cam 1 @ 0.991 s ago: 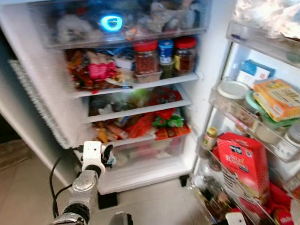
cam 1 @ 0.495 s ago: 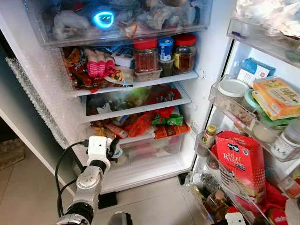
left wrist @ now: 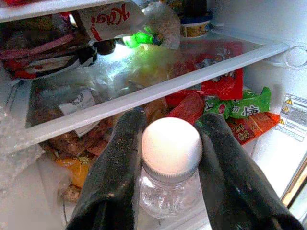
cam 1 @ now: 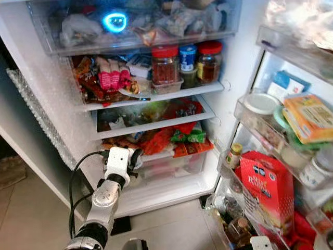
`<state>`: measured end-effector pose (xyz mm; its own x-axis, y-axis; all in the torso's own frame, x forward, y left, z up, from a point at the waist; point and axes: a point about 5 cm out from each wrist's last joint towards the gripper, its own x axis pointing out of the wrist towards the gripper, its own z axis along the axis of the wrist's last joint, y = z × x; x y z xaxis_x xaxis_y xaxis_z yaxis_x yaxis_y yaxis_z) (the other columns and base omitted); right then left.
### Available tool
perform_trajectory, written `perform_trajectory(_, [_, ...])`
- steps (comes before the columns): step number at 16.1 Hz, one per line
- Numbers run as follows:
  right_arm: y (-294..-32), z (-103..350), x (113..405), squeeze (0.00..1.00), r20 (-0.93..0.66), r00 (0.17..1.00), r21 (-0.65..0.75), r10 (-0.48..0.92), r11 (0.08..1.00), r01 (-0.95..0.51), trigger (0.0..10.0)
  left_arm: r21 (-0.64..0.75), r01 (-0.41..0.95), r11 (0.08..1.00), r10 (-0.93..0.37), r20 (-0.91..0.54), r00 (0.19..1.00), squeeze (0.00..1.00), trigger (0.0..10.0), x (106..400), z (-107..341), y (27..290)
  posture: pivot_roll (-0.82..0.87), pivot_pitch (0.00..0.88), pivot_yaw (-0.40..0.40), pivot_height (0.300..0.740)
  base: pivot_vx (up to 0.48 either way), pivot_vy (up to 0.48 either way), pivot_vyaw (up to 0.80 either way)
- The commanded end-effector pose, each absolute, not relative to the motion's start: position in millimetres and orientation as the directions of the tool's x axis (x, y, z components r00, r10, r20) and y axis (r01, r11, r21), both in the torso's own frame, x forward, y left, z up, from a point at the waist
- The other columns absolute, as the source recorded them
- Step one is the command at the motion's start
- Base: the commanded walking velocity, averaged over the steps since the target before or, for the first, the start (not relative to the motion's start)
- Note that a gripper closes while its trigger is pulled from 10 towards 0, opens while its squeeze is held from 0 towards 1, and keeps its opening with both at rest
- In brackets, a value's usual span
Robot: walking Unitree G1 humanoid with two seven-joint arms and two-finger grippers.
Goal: Restocking fridge
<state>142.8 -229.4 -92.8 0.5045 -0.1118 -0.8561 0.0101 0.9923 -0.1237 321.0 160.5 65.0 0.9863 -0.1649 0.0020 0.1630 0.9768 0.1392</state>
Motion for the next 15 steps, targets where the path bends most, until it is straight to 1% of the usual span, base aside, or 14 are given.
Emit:
perform_trajectory(1, [-230,-91,146,0.00,-0.849,0.515,-0.127,-0.117,0.992,0.015,10.0,0.165,0.165,0.972,-0.171,0.019,0.985,0.00,10.0,322,69,161,-0.14,0.000,0.031,0.641,0.315,0.000,0.00])
perform_trajectory(7, [-230,-91,146,0.00,-0.850,0.515,-0.125,-0.113,0.992,0.011,10.0,0.188,0.174,0.967,-0.180,0.018,0.983,0.00,10.0,323,71,161,-0.14,0.000,0.030,0.641,0.314,0.000,0.00])
perform_trajectory(12, [-230,-91,148,0.00,-0.848,0.521,-0.123,-0.099,0.992,-0.012,10.0,0.228,0.143,0.963,-0.155,0.037,0.987,0.00,10.0,323,73,163,-0.15,0.000,0.031,0.641,0.315,0.000,0.00])
perform_trajectory(14, [-229,-91,148,0.00,-0.848,0.522,-0.121,-0.092,0.992,-0.021,10.0,0.367,0.162,0.916,-0.198,0.061,0.978,0.00,10.0,324,80,160,-0.15,0.000,0.032,0.641,0.315,0.000,0.00])
perform_trajectory(15, [-229,-91,148,0.00,-0.849,0.520,-0.120,-0.092,0.993,-0.020,10.0,0.439,0.150,0.886,-0.206,0.081,0.975,0.00,10.0,325,85,159,-0.15,0.000,0.032,0.641,0.311,0.000,0.00])
